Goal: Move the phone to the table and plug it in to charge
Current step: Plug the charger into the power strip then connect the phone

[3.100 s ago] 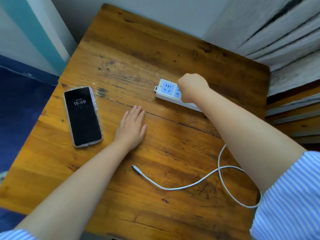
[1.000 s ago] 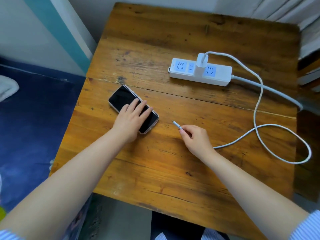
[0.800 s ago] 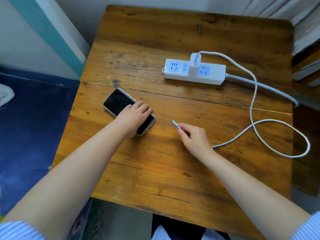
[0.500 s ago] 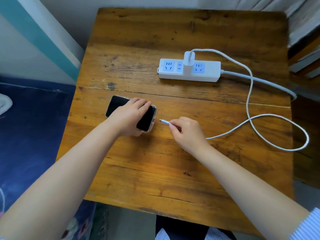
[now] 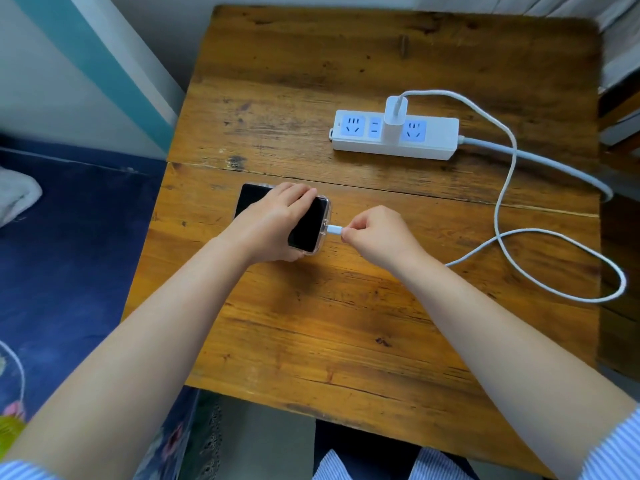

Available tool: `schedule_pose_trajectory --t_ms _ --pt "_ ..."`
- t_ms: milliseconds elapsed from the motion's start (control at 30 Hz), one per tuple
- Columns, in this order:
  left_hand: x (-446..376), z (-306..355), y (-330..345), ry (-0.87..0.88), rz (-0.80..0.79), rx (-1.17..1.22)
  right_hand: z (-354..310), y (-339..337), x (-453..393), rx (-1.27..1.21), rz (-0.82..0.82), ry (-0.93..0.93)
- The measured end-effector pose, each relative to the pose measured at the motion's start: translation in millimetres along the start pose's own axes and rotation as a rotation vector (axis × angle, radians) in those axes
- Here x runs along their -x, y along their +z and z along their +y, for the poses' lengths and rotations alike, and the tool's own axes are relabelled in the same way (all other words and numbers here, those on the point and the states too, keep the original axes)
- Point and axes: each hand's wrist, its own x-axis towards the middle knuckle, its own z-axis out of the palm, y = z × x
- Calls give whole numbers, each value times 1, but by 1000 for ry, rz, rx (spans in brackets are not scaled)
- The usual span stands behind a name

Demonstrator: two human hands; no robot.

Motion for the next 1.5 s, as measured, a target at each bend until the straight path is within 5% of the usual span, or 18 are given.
schedule_pose_trajectory --t_ms 900,1500 --pt "-6 14 10 -35 -44 -78 16 12 2 -130 -109 107" --pt "-86 -4 7 -143 -208 -194 51 -21 -25 313 84 -60"
